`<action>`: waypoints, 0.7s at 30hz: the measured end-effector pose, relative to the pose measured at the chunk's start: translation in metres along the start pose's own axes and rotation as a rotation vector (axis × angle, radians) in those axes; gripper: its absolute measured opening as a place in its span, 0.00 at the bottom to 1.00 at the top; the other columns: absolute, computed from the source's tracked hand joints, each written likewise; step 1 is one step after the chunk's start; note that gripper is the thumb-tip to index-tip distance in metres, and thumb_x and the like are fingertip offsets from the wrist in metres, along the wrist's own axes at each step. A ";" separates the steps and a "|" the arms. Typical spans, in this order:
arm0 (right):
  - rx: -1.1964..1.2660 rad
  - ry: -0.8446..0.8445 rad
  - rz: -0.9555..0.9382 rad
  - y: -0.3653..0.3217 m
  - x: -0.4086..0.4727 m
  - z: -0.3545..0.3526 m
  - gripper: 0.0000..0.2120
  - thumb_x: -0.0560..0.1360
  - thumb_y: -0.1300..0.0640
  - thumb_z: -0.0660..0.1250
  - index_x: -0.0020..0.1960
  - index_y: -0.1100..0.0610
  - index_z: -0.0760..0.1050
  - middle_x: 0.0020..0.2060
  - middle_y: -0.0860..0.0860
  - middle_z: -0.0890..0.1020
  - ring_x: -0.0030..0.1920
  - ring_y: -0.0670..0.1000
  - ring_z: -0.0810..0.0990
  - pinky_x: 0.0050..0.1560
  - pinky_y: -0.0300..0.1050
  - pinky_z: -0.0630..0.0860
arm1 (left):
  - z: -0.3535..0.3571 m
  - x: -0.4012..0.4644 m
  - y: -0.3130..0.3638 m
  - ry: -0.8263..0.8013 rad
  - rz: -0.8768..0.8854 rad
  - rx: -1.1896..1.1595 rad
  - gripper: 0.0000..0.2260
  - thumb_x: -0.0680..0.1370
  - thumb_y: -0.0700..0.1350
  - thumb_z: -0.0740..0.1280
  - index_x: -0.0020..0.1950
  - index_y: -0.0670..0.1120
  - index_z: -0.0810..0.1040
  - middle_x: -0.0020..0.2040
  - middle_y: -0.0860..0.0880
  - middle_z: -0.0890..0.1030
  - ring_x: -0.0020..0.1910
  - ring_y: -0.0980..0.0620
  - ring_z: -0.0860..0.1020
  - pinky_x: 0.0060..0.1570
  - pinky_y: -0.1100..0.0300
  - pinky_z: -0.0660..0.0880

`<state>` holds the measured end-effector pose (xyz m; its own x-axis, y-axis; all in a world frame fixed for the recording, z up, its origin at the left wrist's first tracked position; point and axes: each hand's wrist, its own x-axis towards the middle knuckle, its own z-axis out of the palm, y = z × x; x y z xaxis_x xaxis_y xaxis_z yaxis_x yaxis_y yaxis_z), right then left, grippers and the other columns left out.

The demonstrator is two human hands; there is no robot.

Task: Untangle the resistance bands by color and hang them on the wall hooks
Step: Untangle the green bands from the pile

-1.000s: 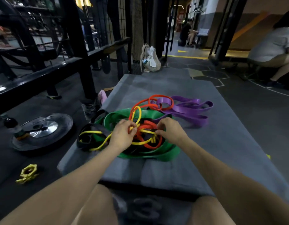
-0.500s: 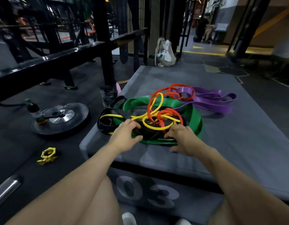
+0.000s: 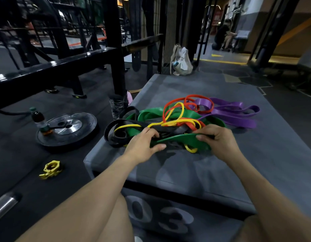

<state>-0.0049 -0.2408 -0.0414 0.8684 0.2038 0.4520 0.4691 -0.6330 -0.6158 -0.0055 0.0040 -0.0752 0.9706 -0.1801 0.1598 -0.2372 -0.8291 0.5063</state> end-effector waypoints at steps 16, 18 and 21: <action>0.161 0.239 0.169 0.006 -0.007 -0.023 0.09 0.71 0.66 0.69 0.50 0.60 0.82 0.37 0.51 0.75 0.41 0.44 0.75 0.47 0.39 0.70 | -0.002 0.013 0.011 0.359 0.090 0.337 0.12 0.77 0.46 0.63 0.60 0.53 0.76 0.57 0.53 0.78 0.59 0.50 0.74 0.56 0.58 0.66; -0.052 0.197 0.194 0.014 -0.011 -0.026 0.09 0.72 0.65 0.69 0.51 0.60 0.82 0.39 0.53 0.77 0.45 0.53 0.76 0.48 0.43 0.69 | -0.005 0.014 0.013 0.295 0.122 0.218 0.09 0.76 0.46 0.66 0.56 0.50 0.80 0.51 0.50 0.82 0.54 0.47 0.77 0.52 0.57 0.68; -0.218 0.047 0.103 0.013 -0.015 -0.023 0.10 0.73 0.60 0.66 0.52 0.60 0.82 0.44 0.56 0.82 0.48 0.58 0.78 0.51 0.47 0.70 | -0.008 0.006 0.010 0.185 0.178 -0.034 0.06 0.76 0.45 0.67 0.50 0.45 0.79 0.39 0.46 0.79 0.42 0.45 0.77 0.39 0.57 0.66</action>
<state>-0.0159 -0.2689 -0.0417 0.8991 0.0982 0.4267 0.3284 -0.7958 -0.5089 -0.0025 -0.0011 -0.0630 0.8900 -0.2192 0.3999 -0.4081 -0.7743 0.4836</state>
